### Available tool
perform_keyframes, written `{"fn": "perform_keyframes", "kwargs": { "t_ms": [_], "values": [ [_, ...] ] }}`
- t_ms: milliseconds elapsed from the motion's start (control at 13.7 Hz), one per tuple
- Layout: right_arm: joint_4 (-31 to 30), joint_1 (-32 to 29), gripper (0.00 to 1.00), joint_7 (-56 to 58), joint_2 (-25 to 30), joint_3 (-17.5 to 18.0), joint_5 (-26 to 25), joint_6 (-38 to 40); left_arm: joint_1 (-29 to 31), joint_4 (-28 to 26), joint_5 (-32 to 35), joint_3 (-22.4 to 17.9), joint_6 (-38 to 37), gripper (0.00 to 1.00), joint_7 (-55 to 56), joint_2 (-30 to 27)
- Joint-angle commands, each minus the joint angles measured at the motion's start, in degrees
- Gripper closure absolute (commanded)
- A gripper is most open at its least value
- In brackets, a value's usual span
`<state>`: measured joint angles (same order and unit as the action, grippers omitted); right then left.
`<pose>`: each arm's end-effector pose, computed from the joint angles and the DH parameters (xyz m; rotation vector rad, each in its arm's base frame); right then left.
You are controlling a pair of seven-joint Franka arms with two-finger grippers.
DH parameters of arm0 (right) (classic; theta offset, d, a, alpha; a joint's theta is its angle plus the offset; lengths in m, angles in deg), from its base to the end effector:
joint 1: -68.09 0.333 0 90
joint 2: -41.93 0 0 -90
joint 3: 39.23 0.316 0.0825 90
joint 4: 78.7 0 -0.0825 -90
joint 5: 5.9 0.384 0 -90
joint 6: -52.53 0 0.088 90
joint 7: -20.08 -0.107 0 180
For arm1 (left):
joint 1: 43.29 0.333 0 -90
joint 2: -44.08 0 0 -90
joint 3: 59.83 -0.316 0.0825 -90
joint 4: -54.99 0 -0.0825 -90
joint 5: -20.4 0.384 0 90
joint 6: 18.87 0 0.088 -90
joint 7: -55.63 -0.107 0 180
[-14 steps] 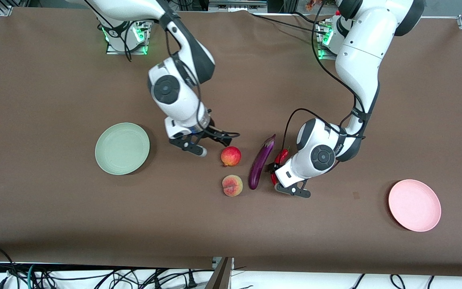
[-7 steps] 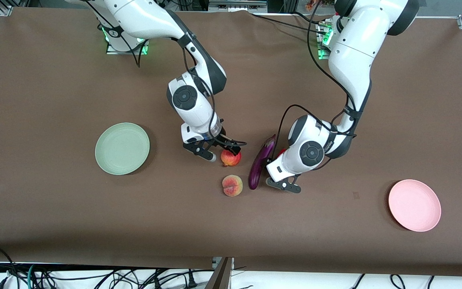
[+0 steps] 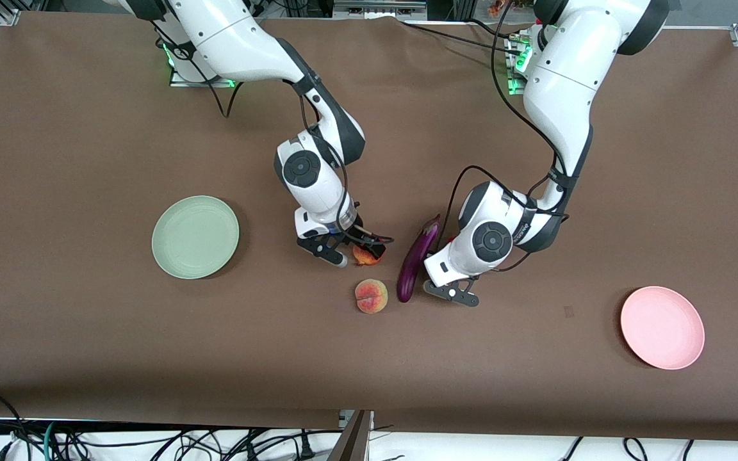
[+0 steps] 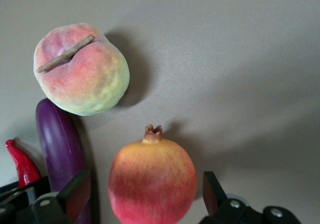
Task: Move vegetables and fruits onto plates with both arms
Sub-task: 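Grasp the pomegranate with the right gripper while the left gripper lifts the chili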
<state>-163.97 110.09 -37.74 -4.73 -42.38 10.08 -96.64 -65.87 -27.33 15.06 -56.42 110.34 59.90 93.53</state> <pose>0.5768 0.4678 0.2188 -2.7223 0.7327 -0.1360 0.6481 -0.3103 0.1717 3.0047 -0.4521 -0.1108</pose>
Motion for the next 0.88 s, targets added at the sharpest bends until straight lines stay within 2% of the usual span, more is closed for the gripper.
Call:
{"fn": "perform_keyframes", "kwargs": {
  "t_ms": [0, 146, 292, 512, 585, 804],
  "values": [
    [1.9, 1.0, 0.02, -0.9, -1.4, -0.5, 0.3, -0.2, 0.9, 0.1, 1.7, -4.1, -3.4, 1.00, -2.5, -1.2],
    [1.7, 1.2, 0.16, -0.9, -1.4, -0.5, 0.1, -0.2, 2.9, 2.4, 1.7, -7.3, -8.7, 1.00, -5.0, -2.6],
    [1.3, 1.5, 0.30, -0.7, -1.4, -0.6, 0.0, -0.2, 5.8, 3.0, 1.7, -9.4, -9.9, 1.00, -7.2, -3.0],
    [1.2, 0.9, 0.73, -0.1, -0.7, -0.8, 0.0, 2.1, 13.7, 5.2, 1.7, -10.1, -10.6, 1.00, -12.9, -3.9],
    [1.3, 0.7, 0.77, 0.2, 0.2, -1.1, 0.1, 4.6, 15.4, 6.9, 1.8, -10.2, -11.8, 1.00, -16.2, -3.8],
    [2.0, 0.0, 0.77, 3.7, 3.3, -4.7, 0.3, 13.8, 20.6, 7.7, 1.6, -10.5, -11.3, 1.00, -26.2, -3.0]
  ]
}}
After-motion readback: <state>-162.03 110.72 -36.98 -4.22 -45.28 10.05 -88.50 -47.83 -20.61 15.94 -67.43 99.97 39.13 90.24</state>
